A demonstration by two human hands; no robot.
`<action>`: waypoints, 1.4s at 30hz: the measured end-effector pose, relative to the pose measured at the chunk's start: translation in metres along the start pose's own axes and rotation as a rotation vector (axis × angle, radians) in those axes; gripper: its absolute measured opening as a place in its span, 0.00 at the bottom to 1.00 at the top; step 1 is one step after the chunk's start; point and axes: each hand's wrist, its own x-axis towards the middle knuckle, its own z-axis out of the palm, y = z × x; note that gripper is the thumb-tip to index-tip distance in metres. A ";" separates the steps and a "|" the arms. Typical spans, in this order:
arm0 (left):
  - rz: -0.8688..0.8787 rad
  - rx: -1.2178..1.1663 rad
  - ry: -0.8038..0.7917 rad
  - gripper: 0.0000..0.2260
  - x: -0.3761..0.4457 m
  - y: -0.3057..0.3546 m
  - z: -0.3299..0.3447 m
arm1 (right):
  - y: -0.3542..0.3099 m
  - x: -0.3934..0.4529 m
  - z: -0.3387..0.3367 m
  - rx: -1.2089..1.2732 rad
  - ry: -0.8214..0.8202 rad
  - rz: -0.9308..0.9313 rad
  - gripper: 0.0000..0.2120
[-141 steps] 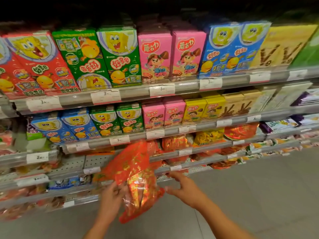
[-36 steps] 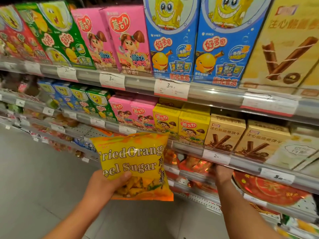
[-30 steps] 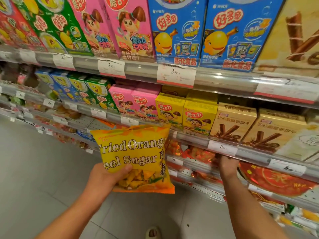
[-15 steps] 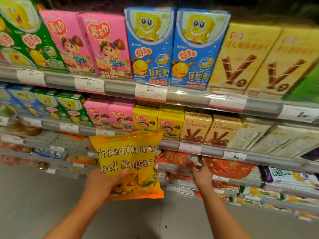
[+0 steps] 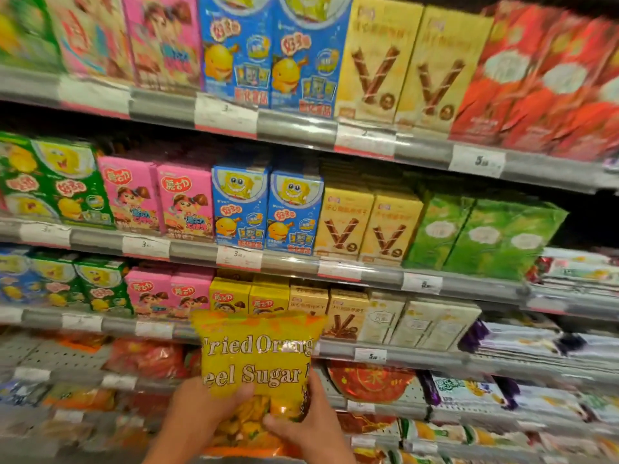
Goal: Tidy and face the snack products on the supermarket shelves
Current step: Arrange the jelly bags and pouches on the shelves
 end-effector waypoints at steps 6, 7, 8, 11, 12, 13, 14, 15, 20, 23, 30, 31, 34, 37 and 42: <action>0.121 -0.178 0.043 0.20 -0.029 0.006 -0.039 | -0.019 0.002 0.029 -0.046 0.066 -0.177 0.28; 0.130 -0.201 0.076 0.23 -0.033 0.003 -0.050 | -0.023 0.002 0.038 -0.056 0.056 -0.202 0.24; 0.140 -0.209 0.108 0.24 -0.037 -0.001 -0.063 | -0.026 0.003 0.049 -0.069 0.037 -0.218 0.22; 0.162 -0.194 0.199 0.23 -0.046 -0.019 -0.102 | -0.033 0.008 0.087 -0.095 -0.037 -0.230 0.20; 0.160 -0.195 0.220 0.23 -0.048 -0.026 -0.115 | -0.035 0.010 0.101 -0.098 -0.057 -0.219 0.21; 0.149 -0.202 0.233 0.24 -0.050 -0.032 -0.127 | -0.036 0.012 0.114 -0.098 -0.075 -0.211 0.22; 0.133 -0.217 0.240 0.25 -0.052 -0.039 -0.140 | -0.036 0.014 0.128 -0.095 -0.092 -0.211 0.22; 0.119 -0.231 0.244 0.25 -0.052 -0.047 -0.153 | -0.037 0.016 0.144 -0.097 -0.106 -0.215 0.22; 0.065 -0.239 0.249 0.24 -0.047 -0.090 -0.231 | -0.040 0.021 0.232 -0.121 -0.149 -0.190 0.22; 0.024 -0.174 0.236 0.26 -0.041 -0.112 -0.284 | -0.039 0.022 0.291 -0.125 -0.135 -0.137 0.28; -0.016 0.005 0.158 0.24 -0.015 -0.156 -0.375 | -0.037 0.021 0.395 -0.109 -0.134 -0.009 0.24; -0.030 0.027 0.152 0.24 -0.012 -0.160 -0.383 | -0.036 0.022 0.404 -0.114 -0.136 -0.001 0.24; -0.077 0.051 0.122 0.26 0.006 -0.172 -0.404 | -0.032 0.036 0.429 -0.115 -0.147 0.048 0.24; -0.125 0.051 0.123 0.26 0.025 -0.185 -0.423 | -0.026 0.061 0.453 -0.113 -0.177 0.111 0.27; -0.201 0.071 0.141 0.20 0.075 -0.215 -0.456 | -0.018 0.109 0.500 -0.098 -0.257 0.167 0.23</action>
